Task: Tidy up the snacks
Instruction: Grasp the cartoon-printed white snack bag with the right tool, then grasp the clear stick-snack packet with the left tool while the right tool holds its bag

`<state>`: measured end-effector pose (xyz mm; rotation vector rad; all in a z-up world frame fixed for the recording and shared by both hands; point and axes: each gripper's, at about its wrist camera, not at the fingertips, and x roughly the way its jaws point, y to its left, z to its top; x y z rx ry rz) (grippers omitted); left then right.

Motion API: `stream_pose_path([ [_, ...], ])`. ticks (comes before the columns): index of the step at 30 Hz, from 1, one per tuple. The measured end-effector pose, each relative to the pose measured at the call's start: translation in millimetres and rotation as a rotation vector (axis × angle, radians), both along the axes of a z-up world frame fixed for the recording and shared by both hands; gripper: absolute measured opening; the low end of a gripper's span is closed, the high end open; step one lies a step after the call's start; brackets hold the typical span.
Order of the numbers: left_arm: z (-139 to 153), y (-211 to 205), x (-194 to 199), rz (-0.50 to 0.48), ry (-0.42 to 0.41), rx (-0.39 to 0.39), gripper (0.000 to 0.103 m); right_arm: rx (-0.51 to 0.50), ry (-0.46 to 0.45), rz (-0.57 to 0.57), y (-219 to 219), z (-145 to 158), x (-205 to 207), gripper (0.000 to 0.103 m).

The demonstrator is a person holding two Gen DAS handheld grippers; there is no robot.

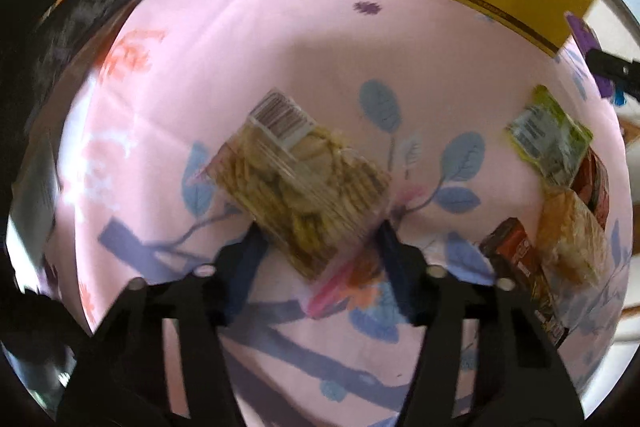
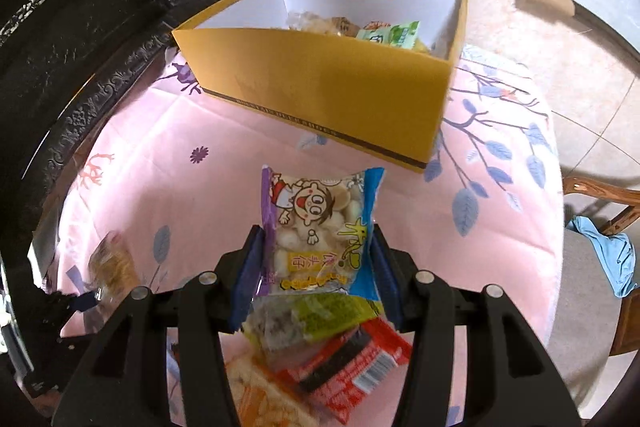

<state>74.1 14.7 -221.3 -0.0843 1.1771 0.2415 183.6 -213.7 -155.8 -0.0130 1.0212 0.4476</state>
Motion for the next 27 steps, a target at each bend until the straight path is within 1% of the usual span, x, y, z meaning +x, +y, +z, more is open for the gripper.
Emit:
stream_pose_path([
  [2, 1, -2, 4, -0.021, 0.002, 0.009, 0.045, 0.0, -0.005, 0.001, -3, 4, -6, 0.053],
  [4, 2, -3, 6, -0.033, 0.007, -0.006, 0.038, -0.004, -0.008, 0.005, -2, 6, -10, 0.053],
  [5, 4, -2, 6, -0.038, 0.007, -0.016, 0.03, -0.006, -0.011, 0.005, -1, 6, -11, 0.053],
  [8, 17, -1, -1, -0.042, -0.016, -0.038, 0.03, -0.005, -0.01, -0.008, -8, 11, -13, 0.053],
  [10, 24, -2, -7, -0.025, -0.026, -0.055, 0.031, -0.007, -0.011, -0.02, -11, 12, -14, 0.053],
  [11, 24, 4, -8, 0.001, -0.02, -0.072, 0.044, -0.007, -0.011, -0.023, -12, 13, -14, 0.053],
  [12, 25, 10, -9, 0.066, -0.01, -0.1, 0.078, -0.007, -0.009, -0.027, -13, 13, -14, 0.053],
  [13, 26, 13, -11, 0.123, -0.012, -0.12, 0.092, -0.006, -0.008, -0.03, -14, 14, -14, 0.053],
  [14, 27, 19, -11, 0.184, -0.022, -0.147, 0.098, -0.008, -0.01, -0.028, -15, 15, -15, 0.053],
  [15, 28, 23, -12, 0.241, -0.029, -0.182, 0.098, -0.013, -0.014, -0.025, -15, 16, -16, 0.053],
  [18, 24, 32, -5, 0.403, 0.007, -0.333, 0.098, -0.018, -0.005, -0.007, -15, 14, -17, 0.053],
  [19, 21, 32, 1, 0.456, 0.025, -0.359, 0.098, -0.02, -0.002, -0.005, -15, 12, -17, 0.053],
  [20, 19, 31, 7, 0.488, 0.053, -0.343, 0.098, -0.02, 0.007, 0.001, -16, 10, -18, 0.053],
  [21, 14, 29, 17, 0.522, 0.103, -0.302, 0.098, -0.017, 0.015, 0.009, -15, 9, -18, 0.053],
  [22, 12, 29, 23, 0.534, 0.114, -0.29, 0.098, -0.016, 0.017, 0.016, -16, 8, -19, 0.053],
  [24, 7, 29, 36, 0.556, 0.108, -0.283, 0.098, -0.019, 0.015, 0.027, -17, 8, -20, 0.053],
  [25, 4, 31, 41, 0.59, 0.105, -0.288, 0.098, -0.015, 0.015, 0.028, -19, 8, -19, 0.053],
  [26, 2, 33, 43, 0.611, 0.073, -0.321, 0.094, -0.012, 0.017, 0.027, -20, 7, -19, 0.053],
  [27, 1, 34, 42, 0.639, 0.05, -0.332, 0.081, -0.009, 0.019, 0.026, -22, 7, -19, 0.053],
])
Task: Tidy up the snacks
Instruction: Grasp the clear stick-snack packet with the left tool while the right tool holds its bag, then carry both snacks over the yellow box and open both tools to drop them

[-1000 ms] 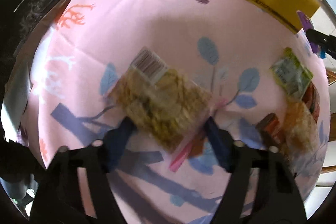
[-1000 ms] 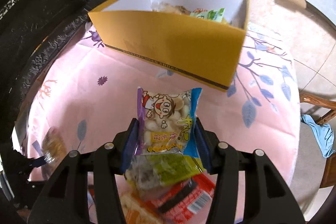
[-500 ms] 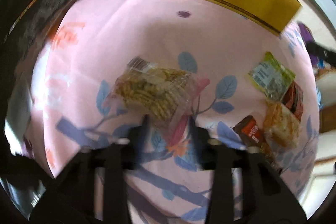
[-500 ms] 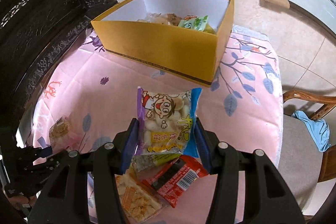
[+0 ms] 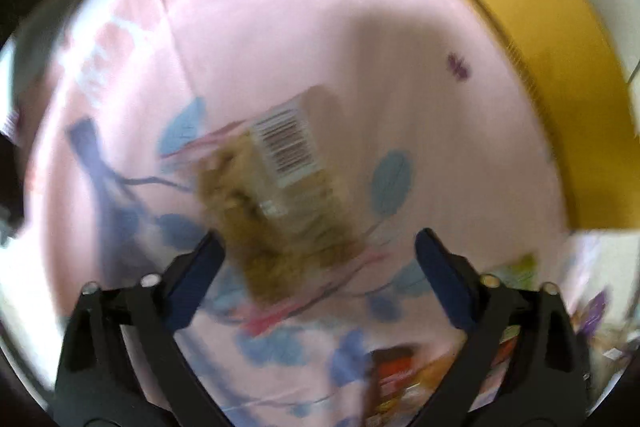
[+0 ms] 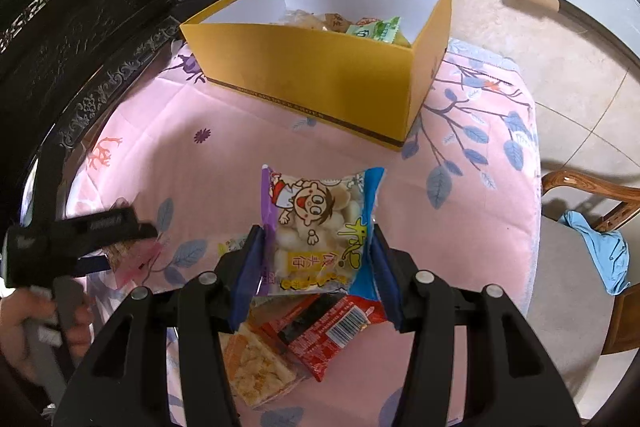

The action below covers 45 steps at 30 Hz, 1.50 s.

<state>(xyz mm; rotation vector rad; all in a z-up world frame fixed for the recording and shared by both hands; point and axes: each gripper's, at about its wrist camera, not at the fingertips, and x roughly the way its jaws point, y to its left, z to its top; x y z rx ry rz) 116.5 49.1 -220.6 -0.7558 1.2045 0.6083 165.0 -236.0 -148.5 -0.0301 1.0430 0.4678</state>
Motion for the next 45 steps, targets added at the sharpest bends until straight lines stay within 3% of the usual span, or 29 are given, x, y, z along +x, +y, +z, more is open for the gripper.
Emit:
stream_pose_path([
  [2, 1, -1, 3, -0.025, 0.0, 0.049, 0.066, 0.004, -0.004, -0.003, -6, 1, 0, 0.053],
  [3, 3, -2, 6, -0.091, -0.013, 0.09, 0.056, 0.004, -0.004, -0.007, -9, 1, 0, 0.053],
  [8, 15, -12, 5, -0.246, -0.028, 0.267, 0.051, 0.013, -0.008, -0.041, -26, 4, -3, 0.053],
  [11, 29, -22, -5, -0.347, -0.048, 0.437, 0.051, 0.029, -0.011, -0.064, -34, 8, -7, 0.053],
  [13, 39, -22, -12, -0.394, -0.068, 0.489, 0.051, 0.04, -0.018, -0.082, -38, 13, -11, 0.053],
  [19, 68, -36, -19, -0.533, -0.132, 0.529, 0.051, 0.072, -0.063, -0.141, -44, 33, -25, 0.053],
  [24, 114, -52, -8, -0.626, -0.256, 0.558, 0.051, 0.1, -0.116, -0.163, -35, 63, -28, 0.053],
  [28, 152, -68, 25, -0.704, -0.371, 0.58, 0.051, 0.144, -0.158, -0.191, -24, 85, -13, 0.053],
  [31, 175, -66, 66, -0.71, -0.439, 0.517, 0.051, 0.192, -0.202, -0.21, -10, 103, 16, 0.053],
  [35, 195, -76, 122, -0.776, -0.511, 0.615, 0.051, 0.191, -0.248, -0.218, 2, 119, 73, 0.053],
  [37, 194, -80, 149, -0.821, -0.5, 0.631, 0.051, 0.173, -0.235, -0.211, 7, 118, 107, 0.053],
  [40, 187, -76, 188, -0.828, -0.481, 0.593, 0.051, 0.115, -0.22, -0.203, 17, 114, 144, 0.053],
  [45, 170, -74, 232, -0.837, -0.426, 0.609, 0.051, 0.058, -0.195, -0.211, 20, 99, 178, 0.052],
])
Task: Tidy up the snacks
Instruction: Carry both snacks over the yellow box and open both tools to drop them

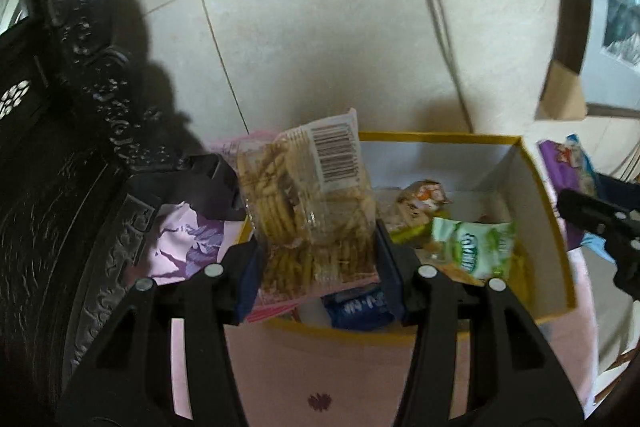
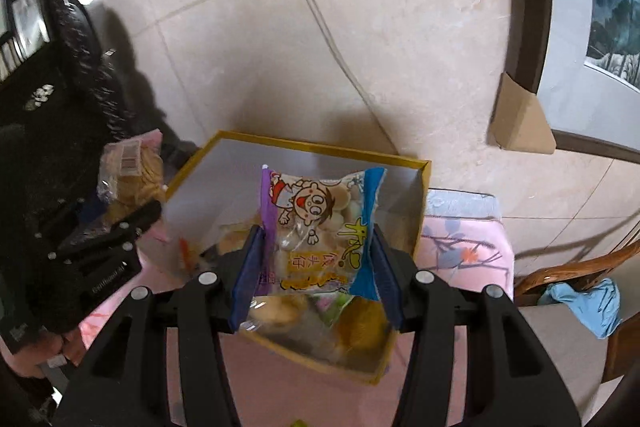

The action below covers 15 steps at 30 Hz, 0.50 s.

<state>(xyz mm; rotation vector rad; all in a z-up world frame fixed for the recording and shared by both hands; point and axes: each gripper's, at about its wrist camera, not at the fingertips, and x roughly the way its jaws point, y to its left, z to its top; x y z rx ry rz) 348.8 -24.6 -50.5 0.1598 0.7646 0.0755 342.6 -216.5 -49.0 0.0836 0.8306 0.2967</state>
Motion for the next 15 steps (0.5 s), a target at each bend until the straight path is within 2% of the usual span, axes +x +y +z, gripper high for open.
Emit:
stream_pose_path([
  [3, -4, 0, 8, -0.003, 0.006, 0.014, 0.051, -0.033, 0.016, 0.012, 1, -12, 14, 0.052],
  [5, -8, -1, 15, -0.004, 0.017, -0.003, 0.051, -0.047, 0.021, 0.014, 1, -19, 15, 0.052],
  [7, -11, 0, 22, -0.016, 0.031, -0.01, 0.056, -0.037, 0.054, 0.032, 3, -27, 21, 0.055],
  [8, -13, -1, 25, -0.021, 0.026, 0.004, 0.082, -0.041, 0.069, 0.051, 6, -32, 25, 0.066],
  [9, -14, -2, 27, 0.002, -0.002, 0.04, 0.099, -0.061, 0.071, 0.053, 9, -35, 29, 0.087],
  [11, -13, -3, 26, 0.042, -0.047, 0.101, 0.101, -0.073, 0.074, 0.069, 14, -38, 30, 0.101],
  [15, -8, -3, 23, 0.031, -0.031, 0.12, 0.101, -0.074, 0.091, 0.075, 12, -37, 24, 0.101],
])
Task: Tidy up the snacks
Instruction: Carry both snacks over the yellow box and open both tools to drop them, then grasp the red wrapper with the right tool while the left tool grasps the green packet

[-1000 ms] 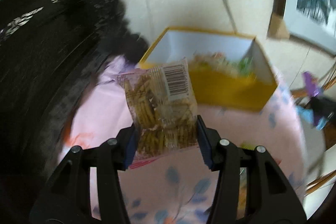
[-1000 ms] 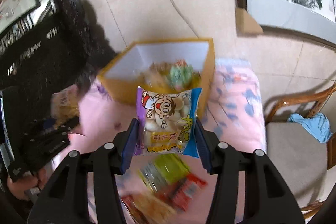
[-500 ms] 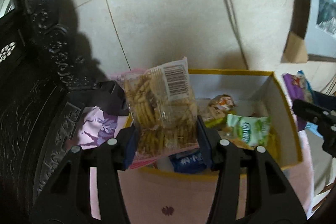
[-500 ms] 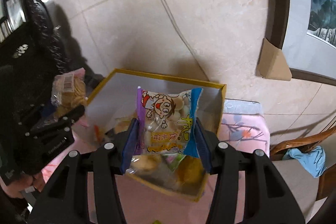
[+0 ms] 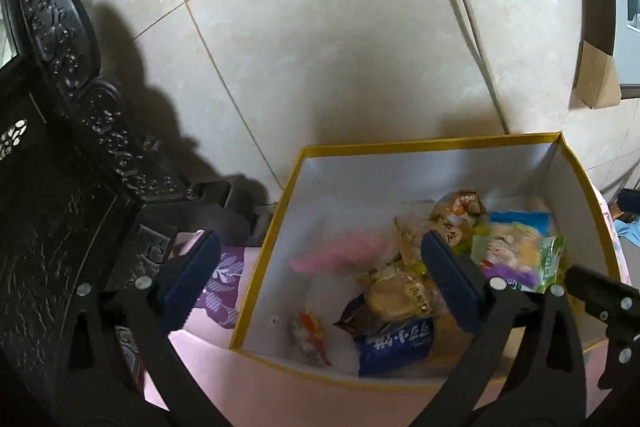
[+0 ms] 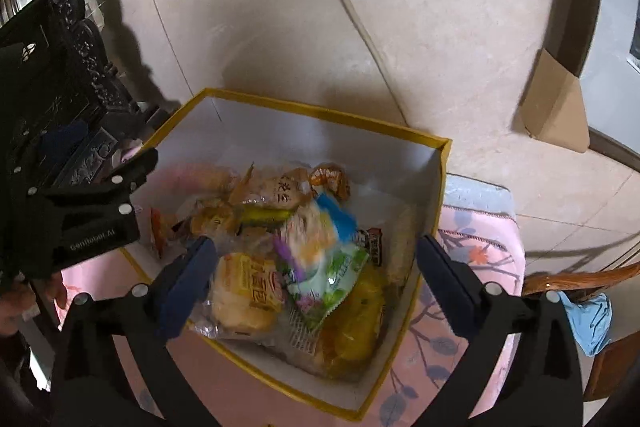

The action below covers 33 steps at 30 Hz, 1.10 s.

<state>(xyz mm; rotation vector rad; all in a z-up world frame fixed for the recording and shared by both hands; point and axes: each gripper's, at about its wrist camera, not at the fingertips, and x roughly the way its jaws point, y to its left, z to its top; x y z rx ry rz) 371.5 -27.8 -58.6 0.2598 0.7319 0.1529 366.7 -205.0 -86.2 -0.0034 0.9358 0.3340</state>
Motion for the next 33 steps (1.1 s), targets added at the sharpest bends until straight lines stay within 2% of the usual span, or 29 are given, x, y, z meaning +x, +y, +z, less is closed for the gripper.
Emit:
stream_pose_path([
  [2, 2, 3, -10, 0.011, 0.015, -0.018, 0.101, -0.005, 0.011, -0.004, -3, 2, -9, 0.101],
  [4, 3, 6, -31, -0.003, 0.034, -0.036, 0.101, -0.025, 0.029, -0.046, -16, 2, -37, 0.101],
  [7, -1, -2, -78, -0.085, 0.057, 0.004, 0.101, -0.039, 0.084, -0.112, -39, -13, -95, 0.102],
  [9, -7, -9, -110, -0.156, 0.086, -0.01, 0.101, -0.035, 0.138, -0.159, -51, -34, -134, 0.102],
  [12, -18, -13, -155, -0.169, 0.128, -0.058, 0.101, -0.018, 0.294, -0.21, -56, -83, -190, 0.102],
  [15, -30, -10, -188, -0.162, 0.186, -0.113, 0.101, -0.051, 0.327, -0.252, -52, -111, -218, 0.102],
  [19, -43, -16, -214, -0.153, 0.214, -0.008, 0.101, -0.008, 0.341, -0.277, -47, -129, -223, 0.102],
  [21, -45, -19, -217, -0.168, 0.218, 0.023, 0.101, -0.026, 0.323, -0.289, -44, -133, -221, 0.102],
  [24, -50, -33, -221, -0.195, 0.235, 0.018, 0.101, -0.064, 0.311, -0.316, -49, -140, -223, 0.102],
  [28, -63, -61, -221, -0.257, 0.27, -0.008, 0.101, -0.127, 0.327, -0.404, -78, -140, -232, 0.102],
  [31, -82, -89, -221, -0.311, 0.298, 0.011, 0.101, -0.145, 0.311, -0.42, -88, -139, -239, 0.102],
  [33, -98, -106, -215, -0.298, 0.34, 0.005, 0.101, -0.146, 0.287, -0.438, -92, -139, -242, 0.102],
])
